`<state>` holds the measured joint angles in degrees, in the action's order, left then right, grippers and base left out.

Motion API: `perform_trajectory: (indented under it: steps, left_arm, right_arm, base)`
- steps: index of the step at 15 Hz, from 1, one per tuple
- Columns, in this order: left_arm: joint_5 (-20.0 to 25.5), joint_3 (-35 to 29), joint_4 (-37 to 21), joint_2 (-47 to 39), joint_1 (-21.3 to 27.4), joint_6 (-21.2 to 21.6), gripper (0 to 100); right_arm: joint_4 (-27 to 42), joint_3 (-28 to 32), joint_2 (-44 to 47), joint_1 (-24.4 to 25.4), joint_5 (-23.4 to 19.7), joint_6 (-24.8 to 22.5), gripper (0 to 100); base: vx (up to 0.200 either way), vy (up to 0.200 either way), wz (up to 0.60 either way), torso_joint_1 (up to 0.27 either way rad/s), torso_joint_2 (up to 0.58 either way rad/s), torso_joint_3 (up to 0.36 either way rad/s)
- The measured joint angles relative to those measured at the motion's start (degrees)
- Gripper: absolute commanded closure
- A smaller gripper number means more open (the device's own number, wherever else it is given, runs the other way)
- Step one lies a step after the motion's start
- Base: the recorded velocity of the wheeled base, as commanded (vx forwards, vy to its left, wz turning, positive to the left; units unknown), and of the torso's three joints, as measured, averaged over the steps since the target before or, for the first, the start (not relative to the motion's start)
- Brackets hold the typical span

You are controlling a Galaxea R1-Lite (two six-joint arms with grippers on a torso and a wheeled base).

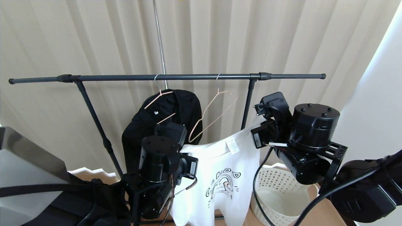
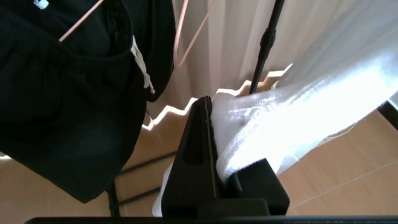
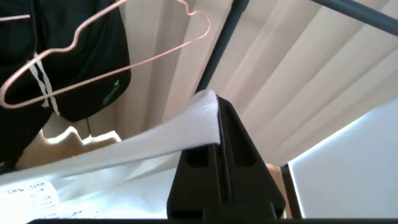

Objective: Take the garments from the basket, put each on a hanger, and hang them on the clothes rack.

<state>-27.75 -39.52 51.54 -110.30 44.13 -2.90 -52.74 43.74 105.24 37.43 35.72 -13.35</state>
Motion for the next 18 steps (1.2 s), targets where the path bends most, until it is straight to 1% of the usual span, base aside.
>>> perform_trajectory:
  steps: [2,3,5,7,8,9,10,12,13,14,15,18]
  left_arm:
    - [1.5,-2.7,-5.4,1.1,-1.4,0.1,100]
    - [2.3,-4.2,-11.2,1.8,-2.1,0.0,100]
    - [4.7,-7.6,-21.3,3.6,-3.4,-0.4,100]
    - [9.0,-9.9,-29.8,5.0,-4.0,-0.5,100]
    - [10.0,-10.6,-30.6,5.6,-4.1,-0.5,100]
    - [10.8,-11.0,-30.8,5.9,-4.2,-0.5,100]
    - [11.2,-11.2,-31.0,6.2,-4.3,-0.4,100]
    - [13.9,-11.5,-31.1,6.7,-4.9,-0.3,100]
    - [16.9,-11.6,-31.3,7.1,-5.5,-0.3,100]
    - [18.9,-11.6,-31.8,7.4,-6.1,-0.3,100]
    - [20.5,-11.6,-32.0,7.7,-6.8,-0.4,100]
    - [23.2,-11.3,-32.0,8.8,-7.8,-0.6,100]
  right_arm:
    - [2.9,-1.0,-0.8,0.0,-0.1,-0.9,100]
    - [7.8,-1.2,-1.5,0.0,-0.2,-0.8,100]
    - [15.3,-1.1,-3.3,0.0,-0.7,-0.4,100]
    - [22.0,-1.0,-5.2,0.0,-3.3,0.3,100]
    - [23.5,-0.9,-6.0,0.0,-4.3,0.7,100]
    - [25.9,-0.6,-6.8,0.0,-6.4,1.6,100]
    - [30.5,-0.1,-8.0,0.0,-10.2,3.0,100]
    - [38.7,1.8,-10.5,-0.1,-17.3,5.7,100]
    - [43.4,3.4,-11.8,-0.6,-22.3,7.5,100]
    - [46.5,5.0,-12.7,-1.3,-26.0,9.1,100]
    - [48.6,6.8,-13.4,-2.4,-28.7,10.8,100]
    - [49.3,9.0,-13.8,-4.0,-29.1,11.7,100]
  base:
    - [0.000,0.000,0.00,0.000,0.00,0.000]
    - [0.000,0.000,0.00,0.000,0.00,0.000]
    - [0.000,0.000,0.00,0.000,0.00,0.000]
    - [0.000,0.000,0.00,0.000,0.00,0.000]
    - [0.000,0.000,0.00,0.000,0.00,0.000]
    - [0.000,0.000,0.00,0.000,0.00,0.000]
    - [0.000,0.000,0.00,0.000,0.00,0.000]
    - [0.000,0.000,0.00,0.000,0.00,0.000]
    - [0.000,0.000,0.00,0.000,0.00,0.000]
    - [0.000,0.000,0.00,0.000,0.00,0.000]
    - [0.000,0.000,0.00,0.000,0.00,0.000]
    - [0.000,0.000,0.00,0.000,0.00,0.000]
